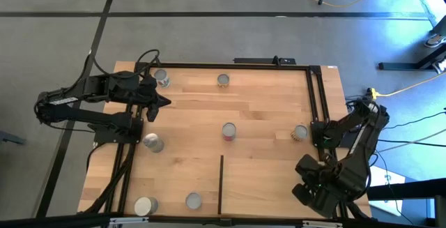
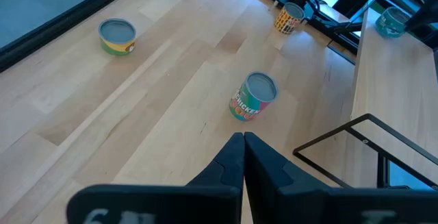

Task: Pick and place cans onto a shelf
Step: Put the canned tuna on the shelf

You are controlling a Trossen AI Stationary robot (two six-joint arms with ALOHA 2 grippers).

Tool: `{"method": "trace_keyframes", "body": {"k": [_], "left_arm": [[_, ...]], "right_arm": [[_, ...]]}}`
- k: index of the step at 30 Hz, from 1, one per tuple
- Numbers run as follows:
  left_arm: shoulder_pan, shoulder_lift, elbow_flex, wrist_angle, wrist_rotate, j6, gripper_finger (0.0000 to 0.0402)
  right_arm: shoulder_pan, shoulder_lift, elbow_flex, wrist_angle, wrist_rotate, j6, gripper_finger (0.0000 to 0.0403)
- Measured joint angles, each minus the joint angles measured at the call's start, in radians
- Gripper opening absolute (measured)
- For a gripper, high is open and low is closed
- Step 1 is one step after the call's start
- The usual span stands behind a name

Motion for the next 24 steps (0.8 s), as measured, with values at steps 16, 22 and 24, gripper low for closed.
{"method": "trace_keyframes", "body": {"k": [16, 22, 24], "left_arm": [[0.0, 0.0, 0.0, 0.0, 0.0, 0.003, 0.0], [0.0, 0.0, 0.0, 0.0, 0.0, 0.003, 0.0], [0.0, 0.0, 0.0, 0.0, 0.0, 0.003, 0.0]], "right_arm": [[-0.001, 0.044, 0.0, -0.021, -0.067, 0.125, 0.0007], [-0.005, 0.044, 0.0, -0.014, -0.092, 0.103, 0.0027], [-0.005, 0.044, 0.0, -0.012, -0.095, 0.1, 0.0037]]}}
